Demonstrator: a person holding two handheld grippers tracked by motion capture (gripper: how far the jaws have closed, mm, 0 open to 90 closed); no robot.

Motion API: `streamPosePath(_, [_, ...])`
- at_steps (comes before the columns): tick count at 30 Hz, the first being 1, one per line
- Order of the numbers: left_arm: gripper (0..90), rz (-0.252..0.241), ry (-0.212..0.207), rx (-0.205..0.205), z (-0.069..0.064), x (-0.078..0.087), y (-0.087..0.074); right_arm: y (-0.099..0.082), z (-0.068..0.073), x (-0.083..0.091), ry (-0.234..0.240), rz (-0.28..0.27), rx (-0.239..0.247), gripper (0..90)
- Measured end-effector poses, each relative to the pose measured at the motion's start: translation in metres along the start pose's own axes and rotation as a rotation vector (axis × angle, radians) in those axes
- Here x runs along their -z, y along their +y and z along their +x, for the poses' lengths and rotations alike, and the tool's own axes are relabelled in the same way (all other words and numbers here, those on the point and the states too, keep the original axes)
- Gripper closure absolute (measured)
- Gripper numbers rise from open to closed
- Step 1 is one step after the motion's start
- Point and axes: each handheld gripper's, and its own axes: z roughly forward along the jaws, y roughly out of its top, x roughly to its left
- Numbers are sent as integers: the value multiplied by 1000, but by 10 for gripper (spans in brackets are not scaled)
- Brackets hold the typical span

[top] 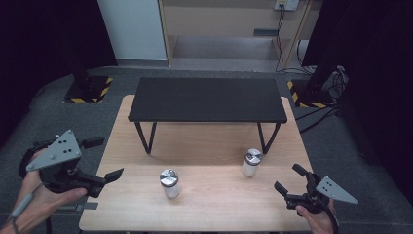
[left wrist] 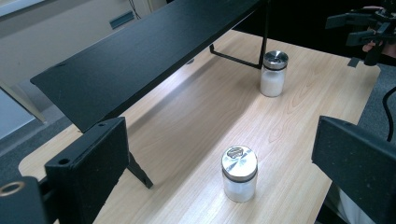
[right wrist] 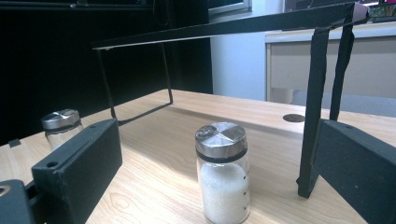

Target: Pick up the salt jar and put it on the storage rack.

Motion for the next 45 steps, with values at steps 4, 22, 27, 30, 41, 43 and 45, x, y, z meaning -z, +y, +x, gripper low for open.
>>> streamPosePath(4, [31, 6, -1, -1, 0, 0, 1, 0, 0, 1, -4, -1, -1, 19])
streamPosePath(22, [26, 24, -1, -8, -1, 4, 5, 0, 0, -1, 0, 3, -1, 20])
streamPosePath(27, [26, 32, -12, -6, 1, -1, 4, 1, 0, -2, 6, 10, 2, 22])
streamPosePath(30, [26, 38, -23, -11, 2, -3, 4, 1, 0, -2, 5, 9, 1, 22])
streamPosePath(41, [26, 67, -49, -29, 5, -19, 1, 1, 0, -2, 4, 9, 3, 22])
streamPosePath(43, [26, 79, -50, -32, 5, -24, -1, 1, 0, -2, 4, 10, 3, 23])
streamPosePath(45, [26, 90, -60, -29, 6, -31, -3, 1, 0, -1, 5, 12, 8, 26])
